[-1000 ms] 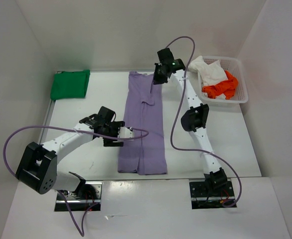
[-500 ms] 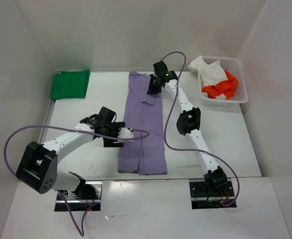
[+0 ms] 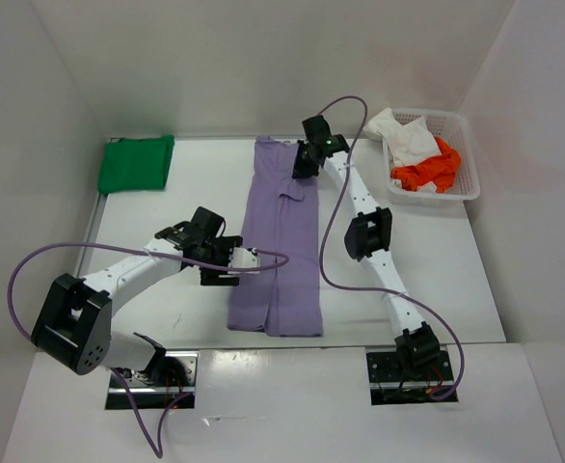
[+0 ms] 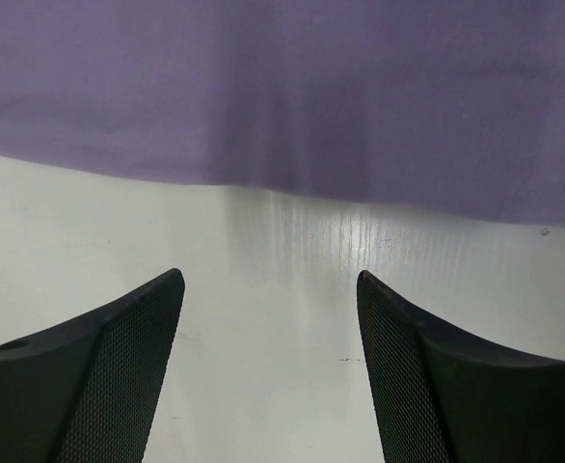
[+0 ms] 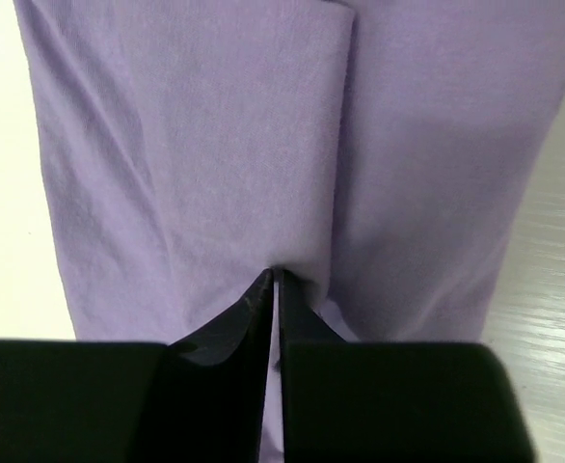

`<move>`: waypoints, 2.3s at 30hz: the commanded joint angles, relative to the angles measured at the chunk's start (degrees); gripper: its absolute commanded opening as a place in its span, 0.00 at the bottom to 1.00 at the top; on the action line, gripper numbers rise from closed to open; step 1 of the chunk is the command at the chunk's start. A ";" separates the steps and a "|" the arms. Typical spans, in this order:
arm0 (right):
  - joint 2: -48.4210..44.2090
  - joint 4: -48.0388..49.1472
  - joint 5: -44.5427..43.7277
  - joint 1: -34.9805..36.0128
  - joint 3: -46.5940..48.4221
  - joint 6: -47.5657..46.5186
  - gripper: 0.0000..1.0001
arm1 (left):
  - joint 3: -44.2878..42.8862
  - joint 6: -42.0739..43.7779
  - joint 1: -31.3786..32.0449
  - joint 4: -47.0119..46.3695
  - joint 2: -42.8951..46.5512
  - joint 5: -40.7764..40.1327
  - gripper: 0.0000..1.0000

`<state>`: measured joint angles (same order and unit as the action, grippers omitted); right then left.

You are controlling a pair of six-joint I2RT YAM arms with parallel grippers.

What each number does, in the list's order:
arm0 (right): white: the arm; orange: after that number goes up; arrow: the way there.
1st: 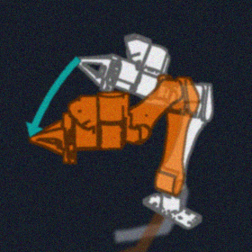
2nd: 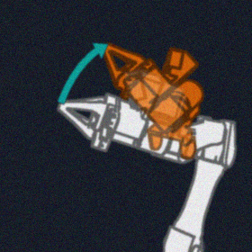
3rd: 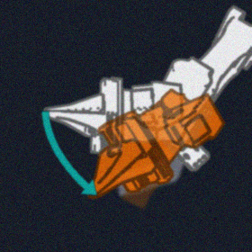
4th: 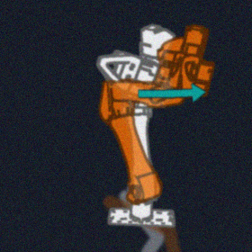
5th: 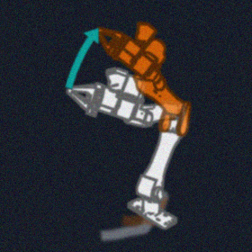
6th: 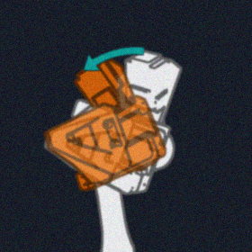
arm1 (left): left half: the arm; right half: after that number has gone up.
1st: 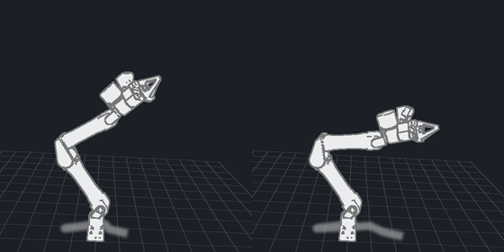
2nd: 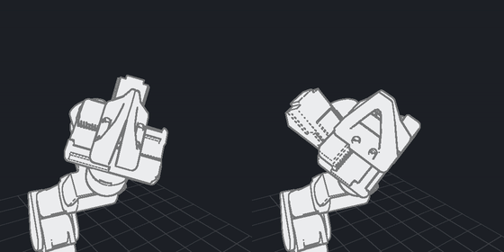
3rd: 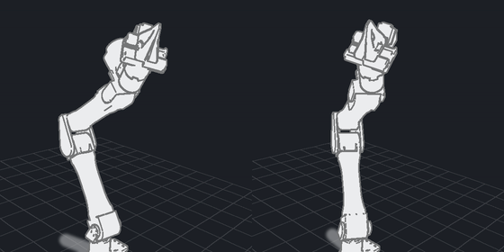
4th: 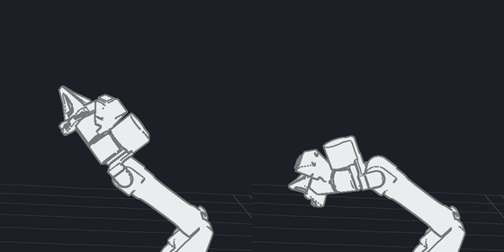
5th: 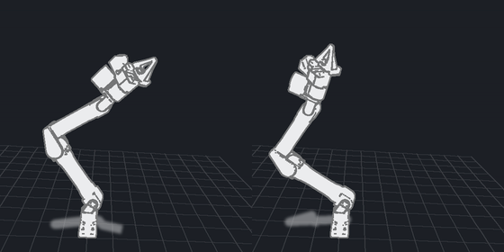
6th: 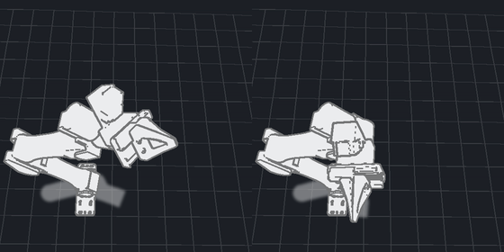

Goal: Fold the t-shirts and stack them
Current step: Rotate the tshirt 90 degrees, then grab the bottom of the folded rectangular tshirt with both arms

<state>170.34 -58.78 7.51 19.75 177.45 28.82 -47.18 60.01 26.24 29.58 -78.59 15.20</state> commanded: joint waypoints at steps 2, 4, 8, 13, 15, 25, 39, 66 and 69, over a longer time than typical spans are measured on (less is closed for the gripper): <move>-5.90 -0.19 -3.63 -0.59 2.29 -1.13 0.14 | -0.11 0.46 0.22 0.21 -0.16 1.15 0.79; -6.95 -0.19 -4.70 -0.59 2.29 -1.13 0.25 | -0.11 0.46 0.22 0.21 0.36 1.15 0.79; -7.48 -0.19 -6.45 -0.59 2.29 -1.13 0.39 | 0.42 0.46 0.22 0.21 0.36 1.15 0.79; -4.23 0.42 -5.84 -1.11 2.29 -0.52 0.47 | 0.42 0.46 0.22 -0.32 0.36 1.15 0.81; -3.27 0.42 -4.00 -1.64 2.29 -0.52 0.47 | 0.42 0.46 0.22 -0.32 0.36 1.15 0.81; -9.47 -3.70 -5.48 -1.64 2.29 -2.19 0.38 | -0.11 3.44 3.11 1.35 0.36 -0.08 0.82; -68.62 6.09 -14.12 6.88 -81.62 -0.36 0.69 | 16.76 28.23 25.61 7.32 29.35 -0.70 0.83; -93.26 24.59 2.77 27.01 -136.48 25.85 0.69 | 18.70 46.08 33.97 4.25 11.44 -8.61 0.54; -91.07 26.52 4.61 27.01 -137.63 25.85 0.68 | 18.09 46.08 33.97 3.47 10.91 -7.30 0.48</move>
<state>77.89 -36.88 10.00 46.37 40.80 53.60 -29.76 104.84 59.94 33.26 -67.09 6.17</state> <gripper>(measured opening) 0.681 0.492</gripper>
